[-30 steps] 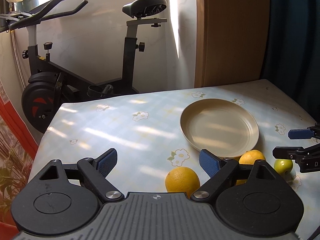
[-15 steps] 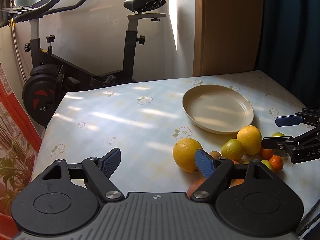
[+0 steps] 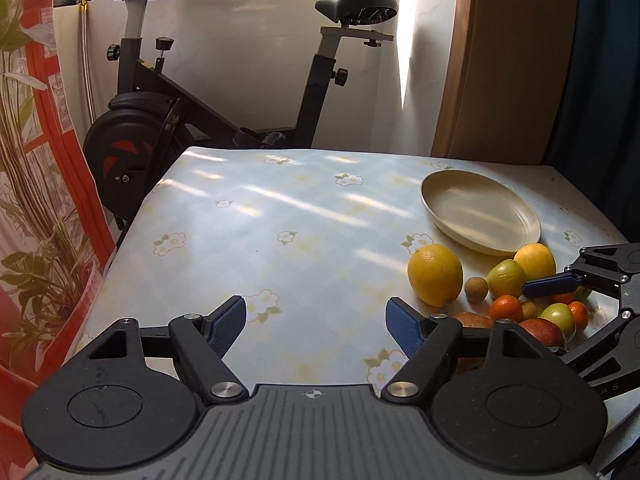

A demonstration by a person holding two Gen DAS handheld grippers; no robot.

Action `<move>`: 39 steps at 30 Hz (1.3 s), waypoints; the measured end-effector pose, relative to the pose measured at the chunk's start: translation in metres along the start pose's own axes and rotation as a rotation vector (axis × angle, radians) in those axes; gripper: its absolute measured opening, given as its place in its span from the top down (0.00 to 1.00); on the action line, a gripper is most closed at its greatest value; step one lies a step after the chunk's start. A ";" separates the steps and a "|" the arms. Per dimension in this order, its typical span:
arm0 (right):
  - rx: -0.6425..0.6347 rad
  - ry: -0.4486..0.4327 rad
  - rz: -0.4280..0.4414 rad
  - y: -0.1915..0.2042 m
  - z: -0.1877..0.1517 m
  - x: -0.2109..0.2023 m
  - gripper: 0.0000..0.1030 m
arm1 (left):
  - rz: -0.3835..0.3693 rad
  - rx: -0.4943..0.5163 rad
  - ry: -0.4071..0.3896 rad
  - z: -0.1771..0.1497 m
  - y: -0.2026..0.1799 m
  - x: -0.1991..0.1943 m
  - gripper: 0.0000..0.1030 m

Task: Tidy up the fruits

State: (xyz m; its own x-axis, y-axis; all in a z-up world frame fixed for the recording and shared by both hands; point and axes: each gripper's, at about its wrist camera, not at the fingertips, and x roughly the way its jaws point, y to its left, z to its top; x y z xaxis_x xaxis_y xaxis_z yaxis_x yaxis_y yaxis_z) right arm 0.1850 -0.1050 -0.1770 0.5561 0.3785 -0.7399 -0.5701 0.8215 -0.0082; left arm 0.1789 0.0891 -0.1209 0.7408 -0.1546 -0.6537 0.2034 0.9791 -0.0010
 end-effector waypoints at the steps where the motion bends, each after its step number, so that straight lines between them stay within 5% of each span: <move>1: -0.001 0.006 -0.003 0.001 0.001 0.002 0.30 | -0.002 0.002 -0.007 -0.001 -0.001 0.001 0.23; 20: -0.093 0.120 0.026 0.014 0.005 0.028 0.37 | -0.163 0.008 -0.024 -0.021 -0.001 0.016 0.28; 26: -0.096 0.144 0.045 0.015 0.009 0.037 0.47 | -0.175 -0.006 -0.021 -0.021 0.001 0.016 0.28; 31: 0.079 0.138 0.160 -0.004 0.019 0.039 0.51 | -0.189 -0.022 -0.016 -0.020 0.005 0.015 0.29; 39: 0.245 0.123 0.206 -0.036 0.019 0.042 0.50 | -0.223 -0.064 0.015 -0.016 0.010 0.025 0.34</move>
State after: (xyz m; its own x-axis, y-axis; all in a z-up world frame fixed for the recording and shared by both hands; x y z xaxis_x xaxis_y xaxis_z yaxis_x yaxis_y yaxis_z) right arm 0.2403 -0.1101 -0.1954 0.3592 0.5052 -0.7847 -0.4921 0.8170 0.3007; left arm 0.1892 0.0976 -0.1497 0.6725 -0.3668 -0.6428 0.3201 0.9272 -0.1942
